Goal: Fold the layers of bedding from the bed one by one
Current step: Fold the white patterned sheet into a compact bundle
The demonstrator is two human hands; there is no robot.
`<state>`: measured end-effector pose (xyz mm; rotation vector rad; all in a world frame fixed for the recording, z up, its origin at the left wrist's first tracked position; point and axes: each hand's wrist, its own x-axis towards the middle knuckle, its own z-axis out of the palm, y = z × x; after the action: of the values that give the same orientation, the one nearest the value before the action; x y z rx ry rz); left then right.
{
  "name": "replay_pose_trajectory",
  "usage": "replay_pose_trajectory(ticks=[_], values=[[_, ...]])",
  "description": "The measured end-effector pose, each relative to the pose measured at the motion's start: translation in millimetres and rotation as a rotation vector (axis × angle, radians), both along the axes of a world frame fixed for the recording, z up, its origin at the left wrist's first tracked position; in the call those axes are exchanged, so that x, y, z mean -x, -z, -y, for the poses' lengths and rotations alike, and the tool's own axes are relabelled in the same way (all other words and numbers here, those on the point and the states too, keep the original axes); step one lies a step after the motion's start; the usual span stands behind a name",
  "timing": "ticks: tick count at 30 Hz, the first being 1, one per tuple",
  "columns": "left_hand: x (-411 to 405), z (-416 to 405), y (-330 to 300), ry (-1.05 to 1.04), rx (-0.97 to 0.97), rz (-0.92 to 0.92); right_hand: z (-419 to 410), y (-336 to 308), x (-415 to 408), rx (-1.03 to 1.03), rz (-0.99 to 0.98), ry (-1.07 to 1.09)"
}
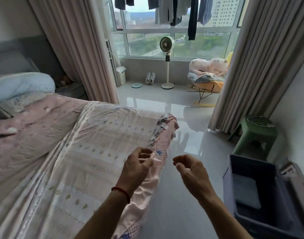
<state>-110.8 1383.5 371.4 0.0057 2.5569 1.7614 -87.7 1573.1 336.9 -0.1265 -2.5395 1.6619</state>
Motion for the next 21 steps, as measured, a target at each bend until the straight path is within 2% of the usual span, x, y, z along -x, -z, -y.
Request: replay_pose_trajectory(ticks=[4, 10, 17, 21], values=[[64, -48, -9, -0.084, 0.078, 0.059, -75, -13, 84, -0.048, 0.096, -0.157], [193, -93, -21, -0.236, 0.179, 0.039, -135, -36, 247, -0.047, 0.057, -0.309], [372, -148, 25, -0.389, 0.134, 0.003, -180, -6, 434, -0.177, 0.090, -0.466], [497, -178, 55, -0.426, 0.146, 0.100, -215, 1, 544, -0.274, 0.138, -0.545]])
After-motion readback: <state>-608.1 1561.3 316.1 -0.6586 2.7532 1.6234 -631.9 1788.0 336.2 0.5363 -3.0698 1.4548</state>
